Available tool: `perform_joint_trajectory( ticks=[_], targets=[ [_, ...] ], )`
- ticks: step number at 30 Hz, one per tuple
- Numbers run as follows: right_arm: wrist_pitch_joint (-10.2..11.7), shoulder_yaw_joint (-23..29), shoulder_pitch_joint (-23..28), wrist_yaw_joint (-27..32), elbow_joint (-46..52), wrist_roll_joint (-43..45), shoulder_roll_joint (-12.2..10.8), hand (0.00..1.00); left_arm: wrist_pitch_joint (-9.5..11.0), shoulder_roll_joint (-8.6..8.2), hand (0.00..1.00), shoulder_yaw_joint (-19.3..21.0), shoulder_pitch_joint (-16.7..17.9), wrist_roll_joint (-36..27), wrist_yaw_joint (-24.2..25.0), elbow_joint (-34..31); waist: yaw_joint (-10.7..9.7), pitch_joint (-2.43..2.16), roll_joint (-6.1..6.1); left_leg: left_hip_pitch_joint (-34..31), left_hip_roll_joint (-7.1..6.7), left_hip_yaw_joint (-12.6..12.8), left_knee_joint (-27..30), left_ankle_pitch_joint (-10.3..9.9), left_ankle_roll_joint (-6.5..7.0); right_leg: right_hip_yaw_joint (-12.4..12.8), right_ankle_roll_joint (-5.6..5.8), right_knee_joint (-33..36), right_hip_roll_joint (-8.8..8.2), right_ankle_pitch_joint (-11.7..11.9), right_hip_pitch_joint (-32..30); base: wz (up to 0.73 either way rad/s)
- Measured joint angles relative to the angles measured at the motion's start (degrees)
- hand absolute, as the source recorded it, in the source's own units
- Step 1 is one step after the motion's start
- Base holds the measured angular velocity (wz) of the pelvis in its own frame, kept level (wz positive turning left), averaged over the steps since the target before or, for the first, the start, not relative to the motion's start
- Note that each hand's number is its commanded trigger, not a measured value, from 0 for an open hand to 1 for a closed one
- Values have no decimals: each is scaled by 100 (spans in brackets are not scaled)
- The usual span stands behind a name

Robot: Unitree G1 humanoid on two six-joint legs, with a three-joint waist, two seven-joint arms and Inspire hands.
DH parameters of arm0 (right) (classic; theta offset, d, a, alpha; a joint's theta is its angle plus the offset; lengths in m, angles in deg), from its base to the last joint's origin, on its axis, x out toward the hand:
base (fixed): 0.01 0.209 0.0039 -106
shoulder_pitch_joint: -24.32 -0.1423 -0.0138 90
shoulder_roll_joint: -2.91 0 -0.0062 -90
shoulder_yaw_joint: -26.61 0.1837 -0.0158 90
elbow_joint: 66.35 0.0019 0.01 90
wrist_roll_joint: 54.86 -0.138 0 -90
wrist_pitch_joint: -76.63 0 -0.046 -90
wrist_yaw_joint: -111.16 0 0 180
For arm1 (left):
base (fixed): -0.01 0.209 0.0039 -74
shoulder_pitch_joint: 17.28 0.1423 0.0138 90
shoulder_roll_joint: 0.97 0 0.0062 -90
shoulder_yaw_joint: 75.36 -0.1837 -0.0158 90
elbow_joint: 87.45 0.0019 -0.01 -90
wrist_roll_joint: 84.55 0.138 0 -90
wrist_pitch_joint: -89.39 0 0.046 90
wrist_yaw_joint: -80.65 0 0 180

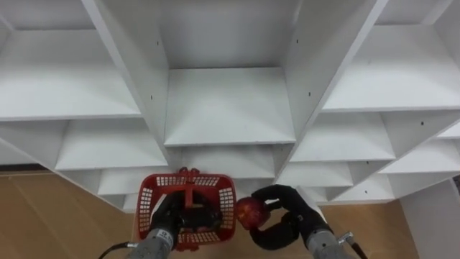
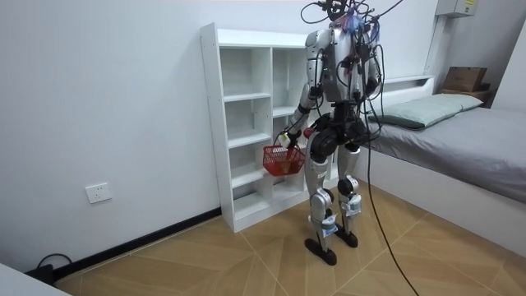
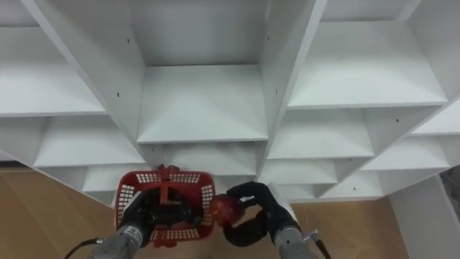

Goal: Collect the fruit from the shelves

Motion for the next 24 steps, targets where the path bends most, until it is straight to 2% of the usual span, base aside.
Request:
perform_joint_trajectory(
  ticks=[7, 9, 17, 24],
  targets=[
    [-41, -194, -276, -126, -7, 36, -52, 100, 1, -43, 100, -112, -69, 45, 139, -5, 11, -3, 6, -137, -4, -62, 107, 1, 0, -185, 0, -5, -36, 0, -25, 13],
    [-41, -210, -384, -166, -12, 144, -38, 100, 4, -82, 100, -116, -125, 126, 133, -11, 112, -4, 6, -141, -8, -85, 117, 2, 0, -199, 0, -5, -61, 0, -26, 2],
    [-37, -228, -580, -195, -68, 229, -27, 100, 61, -50, 100, -112, -197, 225, 154, -15, 158, -4, 3, -151, -12, -165, 166, 3, 1, -355, 0, -4, -87, 0, 26, 7],
    [-20, -327, -677, -212, -360, 209, -23, 100, 60, 24, 100, -172, -202, 422, 370, -9, 162, 0, 19, -239, -10, -200, 250, 2, 1, -468, -7, 1, -86, 4, 11, 7]
  ],
)
